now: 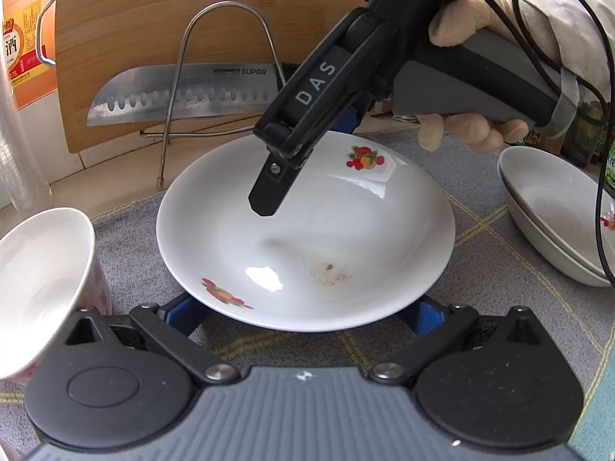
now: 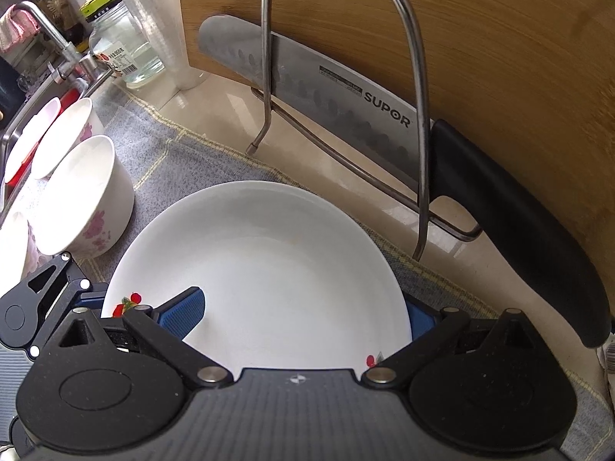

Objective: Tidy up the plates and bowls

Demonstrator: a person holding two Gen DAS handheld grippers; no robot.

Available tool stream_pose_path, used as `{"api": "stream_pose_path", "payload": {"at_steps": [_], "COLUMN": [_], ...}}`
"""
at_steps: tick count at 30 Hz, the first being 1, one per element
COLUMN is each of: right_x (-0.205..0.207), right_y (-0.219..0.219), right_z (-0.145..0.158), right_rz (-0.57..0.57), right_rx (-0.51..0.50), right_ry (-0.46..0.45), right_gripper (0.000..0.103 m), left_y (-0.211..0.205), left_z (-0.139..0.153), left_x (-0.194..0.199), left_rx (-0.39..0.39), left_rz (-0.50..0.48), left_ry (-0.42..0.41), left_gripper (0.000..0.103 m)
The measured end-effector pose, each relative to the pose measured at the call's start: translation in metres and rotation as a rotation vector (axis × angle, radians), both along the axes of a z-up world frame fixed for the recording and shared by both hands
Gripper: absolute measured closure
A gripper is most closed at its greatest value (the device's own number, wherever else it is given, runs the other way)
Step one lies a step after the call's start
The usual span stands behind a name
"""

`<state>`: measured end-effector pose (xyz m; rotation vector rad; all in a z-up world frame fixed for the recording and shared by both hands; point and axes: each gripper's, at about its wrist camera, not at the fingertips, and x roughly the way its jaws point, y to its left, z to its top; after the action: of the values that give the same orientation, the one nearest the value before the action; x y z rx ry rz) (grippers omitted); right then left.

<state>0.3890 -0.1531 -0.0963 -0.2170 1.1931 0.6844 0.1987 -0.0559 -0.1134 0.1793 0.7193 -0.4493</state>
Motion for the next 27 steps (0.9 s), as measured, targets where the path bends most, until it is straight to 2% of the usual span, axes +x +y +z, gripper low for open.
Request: {"api": "stream_pose_path", "payload": {"at_steps": [6, 15, 21, 27], "right_x": [-0.008, 0.005, 0.007, 0.005], "right_y": [0.004, -0.002, -0.001, -0.003], "right_z": [-0.002, 0.001, 0.003, 0.003], "right_rz": [0.060, 0.024, 0.052, 0.073], "right_rx": [-0.037, -0.001, -0.030, -0.039], "right_ry": [-0.046, 0.062, 0.067, 0.059], "right_gripper": [0.000, 0.000, 0.006, 0.008], "left_y": [0.000, 0.000, -0.004, -0.003], "left_z": [0.000, 0.001, 0.003, 0.004], "left_x": [0.000, 0.001, 0.000, 0.001], "left_rx": [0.000, 0.016, 0.035, 0.039], "left_rz": [0.000, -0.001, -0.007, -0.013], "left_ry": [0.000, 0.012, -0.002, 0.003], "left_gripper": [0.000, 0.000, 0.000, 0.001]}}
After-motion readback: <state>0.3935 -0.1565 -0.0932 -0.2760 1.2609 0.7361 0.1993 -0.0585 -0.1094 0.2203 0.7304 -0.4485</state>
